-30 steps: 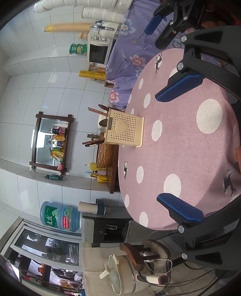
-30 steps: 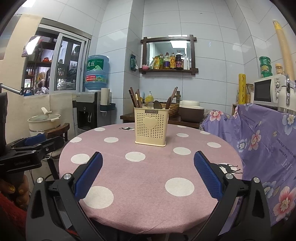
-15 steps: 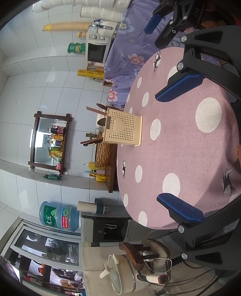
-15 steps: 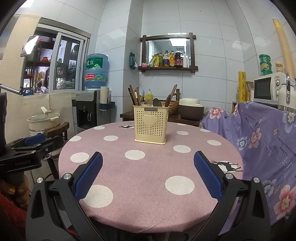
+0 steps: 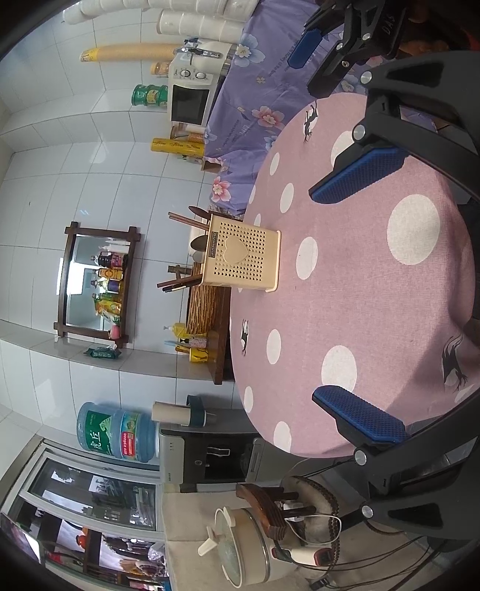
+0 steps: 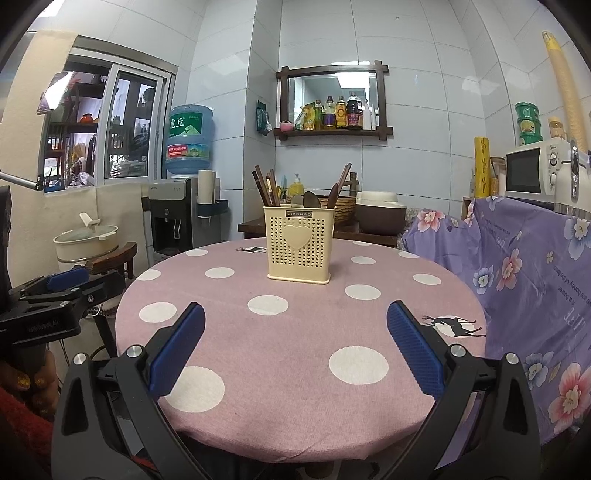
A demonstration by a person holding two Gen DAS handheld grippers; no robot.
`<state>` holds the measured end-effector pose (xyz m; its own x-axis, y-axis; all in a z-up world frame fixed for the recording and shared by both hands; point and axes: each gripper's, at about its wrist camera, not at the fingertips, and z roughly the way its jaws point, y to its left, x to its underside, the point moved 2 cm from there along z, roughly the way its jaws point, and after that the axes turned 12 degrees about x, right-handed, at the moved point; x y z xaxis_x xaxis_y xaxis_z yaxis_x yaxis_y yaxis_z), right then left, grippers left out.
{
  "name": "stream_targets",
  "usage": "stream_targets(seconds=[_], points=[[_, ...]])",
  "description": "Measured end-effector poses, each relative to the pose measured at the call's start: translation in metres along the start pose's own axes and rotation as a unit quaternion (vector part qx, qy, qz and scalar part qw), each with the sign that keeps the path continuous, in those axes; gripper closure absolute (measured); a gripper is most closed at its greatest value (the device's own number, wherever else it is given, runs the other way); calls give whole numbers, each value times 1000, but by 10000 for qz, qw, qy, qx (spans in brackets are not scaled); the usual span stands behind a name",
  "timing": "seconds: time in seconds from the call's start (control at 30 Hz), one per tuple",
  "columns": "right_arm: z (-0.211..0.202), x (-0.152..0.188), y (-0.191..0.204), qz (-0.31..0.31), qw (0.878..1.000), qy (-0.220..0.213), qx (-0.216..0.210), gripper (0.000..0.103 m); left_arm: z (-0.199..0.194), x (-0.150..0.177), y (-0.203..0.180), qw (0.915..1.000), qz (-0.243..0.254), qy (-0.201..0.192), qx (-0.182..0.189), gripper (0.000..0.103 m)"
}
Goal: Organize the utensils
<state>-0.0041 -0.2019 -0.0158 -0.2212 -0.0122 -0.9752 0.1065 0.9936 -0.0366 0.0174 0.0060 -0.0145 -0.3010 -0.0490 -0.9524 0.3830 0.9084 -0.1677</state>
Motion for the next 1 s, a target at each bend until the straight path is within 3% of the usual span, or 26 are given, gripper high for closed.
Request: stream_targets(seconds=[1.0], points=[[6, 7, -6, 175, 9996, 223, -46, 6, 3, -2, -1, 9998, 15, 148, -133, 5]])
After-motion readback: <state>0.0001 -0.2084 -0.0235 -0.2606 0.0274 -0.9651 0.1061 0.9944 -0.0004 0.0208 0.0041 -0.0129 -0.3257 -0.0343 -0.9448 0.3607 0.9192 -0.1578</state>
